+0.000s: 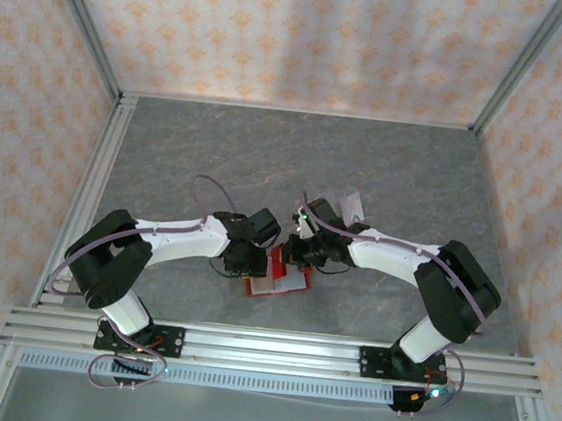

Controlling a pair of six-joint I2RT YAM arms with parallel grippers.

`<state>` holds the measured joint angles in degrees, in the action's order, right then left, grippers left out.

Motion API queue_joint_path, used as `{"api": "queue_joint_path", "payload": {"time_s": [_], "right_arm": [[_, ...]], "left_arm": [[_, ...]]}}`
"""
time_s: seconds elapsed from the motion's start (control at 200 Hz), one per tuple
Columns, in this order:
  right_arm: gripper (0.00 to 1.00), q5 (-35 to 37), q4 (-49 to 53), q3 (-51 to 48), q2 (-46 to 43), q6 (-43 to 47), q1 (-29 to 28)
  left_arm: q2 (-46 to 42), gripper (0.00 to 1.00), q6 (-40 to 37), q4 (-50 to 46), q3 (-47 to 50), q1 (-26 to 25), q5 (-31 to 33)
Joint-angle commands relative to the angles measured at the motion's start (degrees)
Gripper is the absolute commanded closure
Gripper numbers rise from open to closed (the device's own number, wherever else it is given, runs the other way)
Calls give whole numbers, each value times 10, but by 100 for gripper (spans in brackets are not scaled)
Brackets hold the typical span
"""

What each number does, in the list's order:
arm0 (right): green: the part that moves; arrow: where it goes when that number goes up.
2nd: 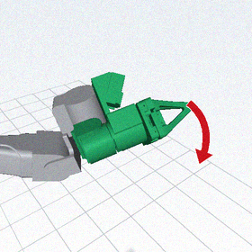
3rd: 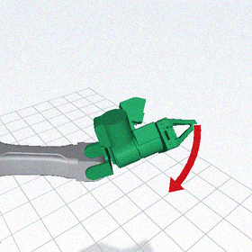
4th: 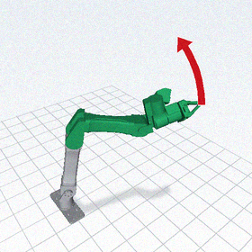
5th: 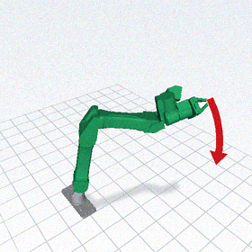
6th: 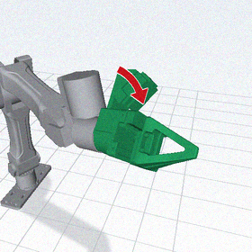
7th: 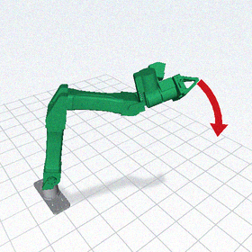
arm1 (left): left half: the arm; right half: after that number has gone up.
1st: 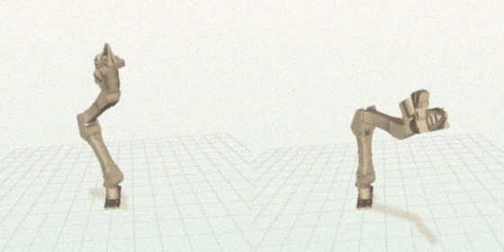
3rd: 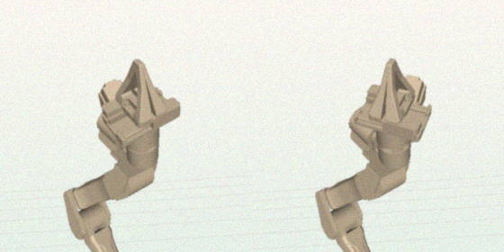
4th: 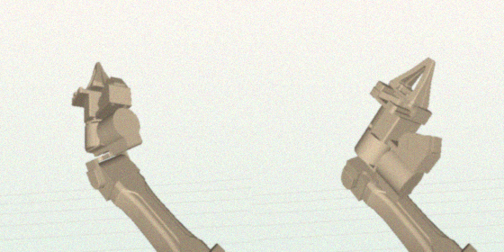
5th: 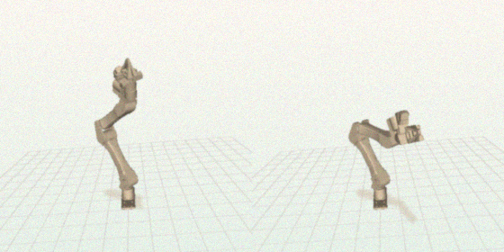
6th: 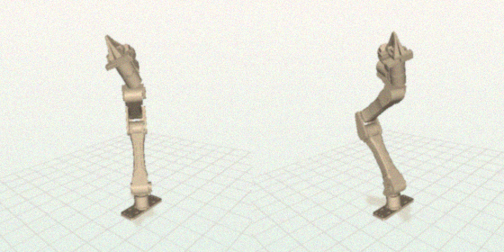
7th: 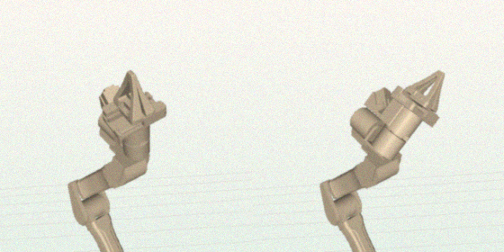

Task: Put the credit cards into the card holder
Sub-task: Insert the credit card into the card slot.

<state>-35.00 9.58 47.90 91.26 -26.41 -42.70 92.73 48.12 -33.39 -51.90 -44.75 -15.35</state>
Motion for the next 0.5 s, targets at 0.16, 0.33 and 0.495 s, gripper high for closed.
{"api": "queue_joint_path", "payload": {"time_s": [0.16,0.33,0.495], "right_arm": [[100,-14,-16,4,4,-9,0],[100,-18,-23,5,6,-14,0],[100,-23,-23,6,7,-14,0]], "left_arm": [[-8,68,6,-32,16,-4,27],[-6,68,4,-33,16,-3,26],[-6,68,4,-32,16,-4,26]]}}
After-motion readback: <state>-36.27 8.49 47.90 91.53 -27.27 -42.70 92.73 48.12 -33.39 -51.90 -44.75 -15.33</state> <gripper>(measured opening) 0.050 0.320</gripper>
